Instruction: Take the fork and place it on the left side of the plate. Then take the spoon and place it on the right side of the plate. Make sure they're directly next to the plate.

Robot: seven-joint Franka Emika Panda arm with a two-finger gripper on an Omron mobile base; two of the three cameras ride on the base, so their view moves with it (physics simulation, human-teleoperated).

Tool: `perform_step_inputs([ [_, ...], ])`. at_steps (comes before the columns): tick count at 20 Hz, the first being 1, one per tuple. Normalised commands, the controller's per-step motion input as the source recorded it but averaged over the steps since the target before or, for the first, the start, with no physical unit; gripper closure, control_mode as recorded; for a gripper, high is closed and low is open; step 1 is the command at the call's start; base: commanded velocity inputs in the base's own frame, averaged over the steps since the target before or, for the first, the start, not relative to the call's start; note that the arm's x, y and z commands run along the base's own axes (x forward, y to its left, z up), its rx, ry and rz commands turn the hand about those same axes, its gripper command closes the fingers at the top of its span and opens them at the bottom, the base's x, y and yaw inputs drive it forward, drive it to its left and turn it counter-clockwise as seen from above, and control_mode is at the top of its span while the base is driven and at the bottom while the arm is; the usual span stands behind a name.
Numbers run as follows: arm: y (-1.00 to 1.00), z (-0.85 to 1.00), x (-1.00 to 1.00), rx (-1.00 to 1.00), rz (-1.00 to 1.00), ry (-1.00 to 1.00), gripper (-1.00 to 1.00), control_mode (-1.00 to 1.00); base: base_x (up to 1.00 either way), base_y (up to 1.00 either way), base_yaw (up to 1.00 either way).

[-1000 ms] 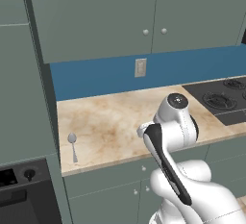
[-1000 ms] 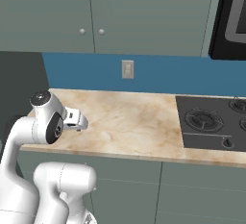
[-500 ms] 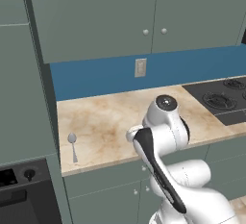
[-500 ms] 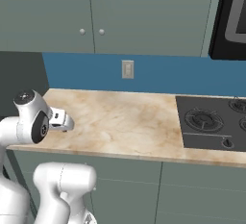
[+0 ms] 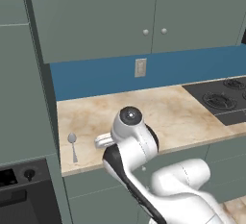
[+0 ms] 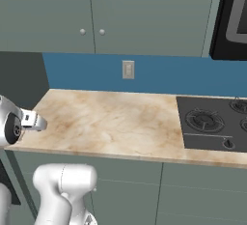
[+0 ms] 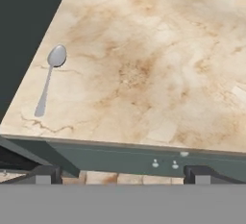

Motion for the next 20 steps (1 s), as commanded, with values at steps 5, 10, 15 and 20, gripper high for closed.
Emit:
perform_step_inputs([
  [5,0.58,0.0,0.16,0.07,0.0,-0.01,-1.0,-1.0,0.0,0.0,0.0],
  [10,0.11,0.0,0.14,0.1,0.0,0.0,-1.0,-1.0,0.0,0.0,0.0],
  [15,0.0,-0.04,0.09,0.13,0.04,0.0,-1.0,-1.0,0.0,0.0,0.0],
  [20,0.1,-0.24,0.05,0.16,0.05,0.0,-1.0,-1.0,0.0,0.0,0.0],
])
